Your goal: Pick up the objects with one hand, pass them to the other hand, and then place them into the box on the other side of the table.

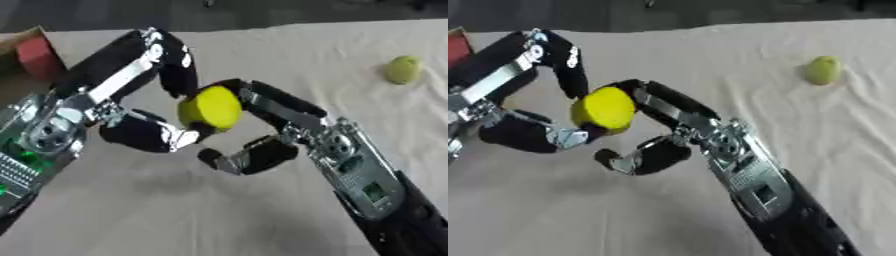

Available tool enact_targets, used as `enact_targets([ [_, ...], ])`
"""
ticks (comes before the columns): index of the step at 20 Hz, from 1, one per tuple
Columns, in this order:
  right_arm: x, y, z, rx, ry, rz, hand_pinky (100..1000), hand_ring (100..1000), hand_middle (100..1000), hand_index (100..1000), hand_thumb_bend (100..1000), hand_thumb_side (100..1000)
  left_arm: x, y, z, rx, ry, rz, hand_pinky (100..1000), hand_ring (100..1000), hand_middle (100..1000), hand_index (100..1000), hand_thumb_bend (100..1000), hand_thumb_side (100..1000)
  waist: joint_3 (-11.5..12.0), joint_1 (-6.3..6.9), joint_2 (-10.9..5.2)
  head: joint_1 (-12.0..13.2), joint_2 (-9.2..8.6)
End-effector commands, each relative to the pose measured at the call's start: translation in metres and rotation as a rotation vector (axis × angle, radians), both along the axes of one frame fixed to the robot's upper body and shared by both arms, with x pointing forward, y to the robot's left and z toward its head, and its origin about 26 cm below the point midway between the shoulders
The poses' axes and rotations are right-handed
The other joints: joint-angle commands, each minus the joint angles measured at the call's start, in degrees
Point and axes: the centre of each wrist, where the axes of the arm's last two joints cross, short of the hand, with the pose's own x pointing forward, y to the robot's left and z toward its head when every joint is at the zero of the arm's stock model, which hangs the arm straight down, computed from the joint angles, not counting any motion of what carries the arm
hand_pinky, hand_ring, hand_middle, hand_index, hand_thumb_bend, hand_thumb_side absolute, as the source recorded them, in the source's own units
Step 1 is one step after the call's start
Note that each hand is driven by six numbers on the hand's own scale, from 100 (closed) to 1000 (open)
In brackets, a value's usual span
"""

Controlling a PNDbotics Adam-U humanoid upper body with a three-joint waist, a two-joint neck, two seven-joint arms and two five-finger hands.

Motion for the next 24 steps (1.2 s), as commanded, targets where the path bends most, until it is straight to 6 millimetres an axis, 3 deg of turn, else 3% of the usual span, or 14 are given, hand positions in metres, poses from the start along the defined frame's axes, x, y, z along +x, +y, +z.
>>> enact_targets([
  [1,-0.001,-0.002,0.006,0.017,-0.022,-0.020,716,714,742,866,362,100,-0.004,0.006,0.009,0.007,-0.037,-0.007,471,392,364,422,467,100,-0.03,0.00,-1.05,0.17,-0.84],
  [24,0.002,-0.009,0.008,0.062,-0.036,-0.131,716,720,762,875,367,100,-0.002,0.020,0.004,-0.021,-0.081,0.007,458,384,357,409,479,100,-0.13,-0.27,-1.02,0.47,-1.46],
])
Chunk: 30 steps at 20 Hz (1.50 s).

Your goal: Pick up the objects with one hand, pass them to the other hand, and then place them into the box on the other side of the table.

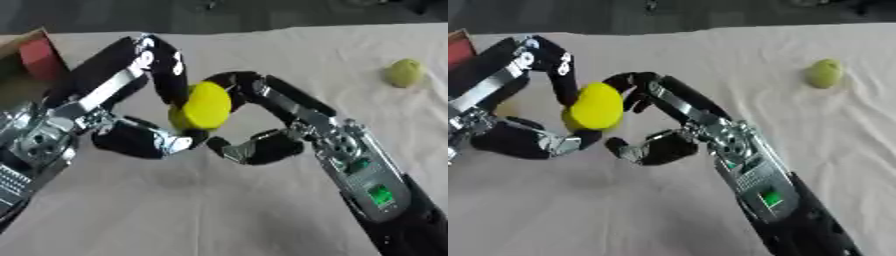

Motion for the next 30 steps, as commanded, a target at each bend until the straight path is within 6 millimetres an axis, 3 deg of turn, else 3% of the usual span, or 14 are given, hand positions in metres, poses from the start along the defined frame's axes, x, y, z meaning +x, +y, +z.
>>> enact_targets([
  [1,-0.001,-0.003,0.007,0.010,-0.026,-0.016,715,721,764,875,367,100,-0.002,0.009,0.010,0.002,-0.051,0.021,458,385,358,409,479,100,-0.01,-0.04,-1.02,0.08,-0.93],
  [11,-0.001,-0.026,0.014,0.030,-0.047,-0.072,727,747,806,889,356,120,0.000,0.040,0.011,-0.050,-0.133,0.126,457,389,362,413,475,100,0.15,-0.22,-1.24,1.49,-0.79],
  [15,0.000,-0.042,0.021,0.028,-0.076,-0.106,731,751,807,889,362,116,0.001,0.063,0.014,-0.090,-0.195,0.213,459,393,366,417,474,100,0.24,-0.24,-1.32,6.62,-1.10],
  [19,0.002,-0.062,0.030,0.043,-0.098,-0.178,732,746,798,879,343,126,-0.002,0.091,0.021,-0.126,-0.269,0.339,464,398,370,422,471,100,0.49,-0.19,-1.45,11.30,-2.50],
  [20,0.003,-0.067,0.033,0.048,-0.104,-0.203,732,746,795,877,335,140,-0.003,0.098,0.023,-0.136,-0.282,0.375,466,399,371,424,471,100,0.60,-0.20,-1.48,11.90,-2.78],
  [22,0.003,-0.075,0.037,0.065,-0.113,-0.243,731,740,787,870,236,254,-0.005,0.108,0.028,-0.164,-0.299,0.435,466,399,372,424,468,100,0.77,-0.25,-1.54,12.59,-2.88],
  [23,0.004,-0.078,0.038,0.077,-0.113,-0.259,731,740,787,870,236,254,-0.006,0.112,0.029,-0.175,-0.306,0.459,466,399,372,424,468,100,0.81,-0.29,-1.56,12.79,-2.90],
  [24,0.004,-0.081,0.040,0.090,-0.113,-0.276,732,738,785,863,157,340,-0.006,0.116,0.031,-0.184,-0.310,0.482,465,399,371,424,469,100,0.84,-0.35,-1.58,12.97,-2.92],
  [26,0.004,-0.089,0.046,0.126,-0.128,-0.325,735,741,788,862,100,430,-0.007,0.124,0.034,-0.200,-0.315,0.554,466,400,372,424,470,100,0.83,-0.51,-1.62,13.55,-3.22],
  [28,0.004,-0.095,0.050,0.153,-0.139,-0.357,739,745,794,866,100,459,-0.005,0.133,0.036,-0.206,-0.316,0.616,468,403,375,427,477,100,0.80,-0.64,-1.65,13.83,-3.35],
  [30,0.004,-0.101,0.055,0.175,-0.153,-0.386,744,749,797,867,100,426,0.002,0.145,0.036,-0.203,-0.302,0.690,469,406,377,429,483,100,0.78,-0.78,-1.70,13.83,-3.23],
])
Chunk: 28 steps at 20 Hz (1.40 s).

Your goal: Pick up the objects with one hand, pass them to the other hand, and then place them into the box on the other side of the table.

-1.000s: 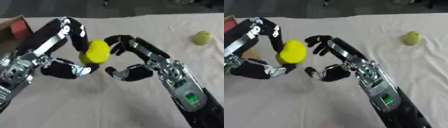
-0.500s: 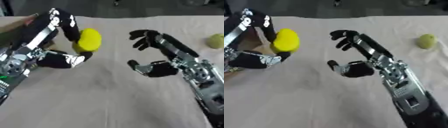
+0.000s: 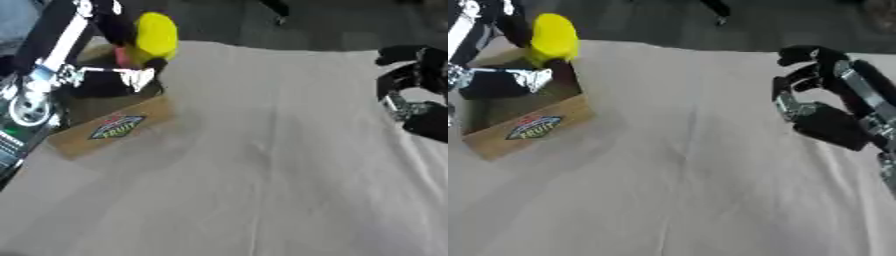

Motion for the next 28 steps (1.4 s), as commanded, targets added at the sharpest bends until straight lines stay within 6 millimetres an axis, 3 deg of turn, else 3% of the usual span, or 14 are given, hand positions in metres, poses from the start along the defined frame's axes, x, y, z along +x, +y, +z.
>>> enact_targets([
  [1,-0.005,-0.012,0.020,0.026,-0.071,-0.046,744,749,797,867,100,426,0.004,0.022,0.014,0.003,-0.008,0.115,469,406,377,429,483,100,0.00,0.00,-1.67,0.24,-0.48],
  [7,-0.006,-0.029,0.032,0.058,-0.139,-0.142,744,749,796,869,120,367,0.027,0.061,0.012,-0.048,0.059,0.274,476,412,383,436,479,100,-0.02,-0.22,-1.67,0.06,0.03],
  [14,-0.007,-0.040,0.039,0.093,-0.190,-0.208,744,746,793,870,130,346,0.054,0.084,0.001,-0.062,0.164,0.357,491,431,400,455,482,100,-0.50,-0.50,-1.66,0.27,0.31],
  [17,-0.006,-0.044,0.042,0.108,-0.210,-0.236,744,743,790,869,139,337,0.064,0.091,-0.005,-0.057,0.212,0.390,508,450,418,475,522,100,-0.71,-0.50,-1.62,0.46,0.32],
  [21,-0.006,-0.047,0.044,0.117,-0.226,-0.262,745,742,790,870,137,340,0.074,0.095,-0.011,-0.043,0.269,0.413,580,512,476,550,692,100,-0.81,-0.44,-1.52,0.47,0.43],
  [25,-0.006,-0.050,0.043,0.128,-0.229,-0.276,744,740,789,869,132,343,0.078,0.100,-0.016,0.017,0.320,0.457,771,751,643,719,922,139,-0.87,-0.40,-1.46,0.33,0.65],
  [28,-0.007,-0.051,0.044,0.133,-0.230,-0.279,745,740,789,869,133,341,0.079,0.102,-0.017,0.058,0.329,0.522,835,806,710,778,1000,156,-0.90,-0.37,-1.48,0.13,0.76],
])
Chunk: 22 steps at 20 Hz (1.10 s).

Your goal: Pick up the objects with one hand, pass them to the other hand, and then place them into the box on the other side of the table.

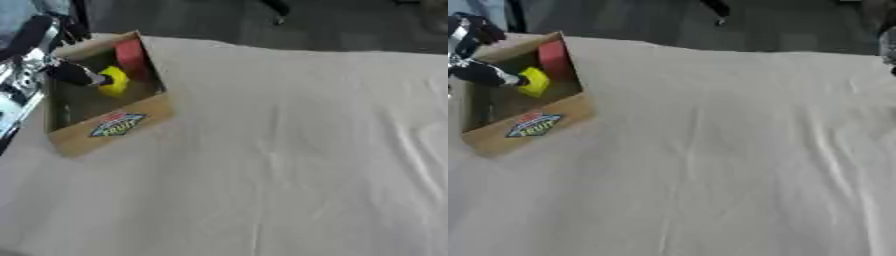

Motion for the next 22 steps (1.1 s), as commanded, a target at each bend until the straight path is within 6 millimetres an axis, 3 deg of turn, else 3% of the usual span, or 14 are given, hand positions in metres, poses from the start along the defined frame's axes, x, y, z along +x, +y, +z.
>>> enact_targets([
  [1,-0.005,-0.006,0.012,-0.010,-0.046,-0.021,745,740,789,869,132,340,-0.002,0.005,0.014,0.065,-0.015,0.060,837,808,711,781,1000,165,-0.03,0.24,-1.45,-0.26,0.33],
  [3,-0.006,-0.006,0.013,-0.010,-0.052,-0.025,746,740,789,869,126,339,-0.002,0.005,0.015,0.078,-0.018,0.079,825,792,698,778,966,273,0.05,0.25,-1.51,-0.86,0.46],
  [4,-0.006,-0.006,0.014,-0.009,-0.055,-0.027,746,741,790,869,128,336,-0.003,0.005,0.017,0.074,-0.027,0.082,824,788,699,776,894,385,0.10,0.25,-1.54,-1.31,0.60],
  [6,-0.006,-0.008,0.017,-0.012,-0.065,-0.039,748,743,791,870,142,326,-0.006,0.001,0.023,0.057,-0.078,0.076,816,760,697,764,757,523,0.24,0.20,-1.68,-2.97,1.30],
  [7,-0.006,-0.010,0.020,-0.015,-0.072,-0.050,749,745,792,871,148,322,-0.009,-0.003,0.028,0.036,-0.126,0.061,799,704,682,756,731,549,0.34,0.13,-1.77,-4.77,1.59],
  [11,-0.002,-0.022,0.029,-0.019,-0.080,-0.111,752,753,791,872,163,331,-0.029,-0.028,0.042,-0.049,-0.293,-0.037,784,678,678,749,698,597,0.45,-0.14,-2.06,-13.42,2.40],
  [15,0.007,-0.037,0.036,-0.039,-0.059,-0.178,754,751,782,873,180,335,-0.049,-0.057,0.045,-0.119,-0.388,-0.170,771,667,665,739,667,617,0.24,-0.35,-2.24,-19.71,2.18],
  [18,0.016,-0.047,0.041,-0.069,-0.038,-0.222,758,756,792,885,156,285,-0.061,-0.074,0.046,-0.190,-0.450,-0.263,726,596,586,706,643,535,0.13,-0.39,-2.41,-22.55,2.10],
  [19,0.019,-0.051,0.042,-0.085,-0.031,-0.251,760,760,796,887,212,321,-0.064,-0.079,0.045,-0.243,-0.489,-0.291,719,584,571,698,633,519,0.16,-0.34,-2.47,-23.14,2.24],
  [22,0.032,-0.056,0.043,-0.141,0.003,-0.311,768,770,810,893,226,328,-0.067,-0.090,0.034,-0.418,-0.574,-0.351,718,606,588,705,636,512,0.16,-0.29,-2.50,-24.27,2.14],
])
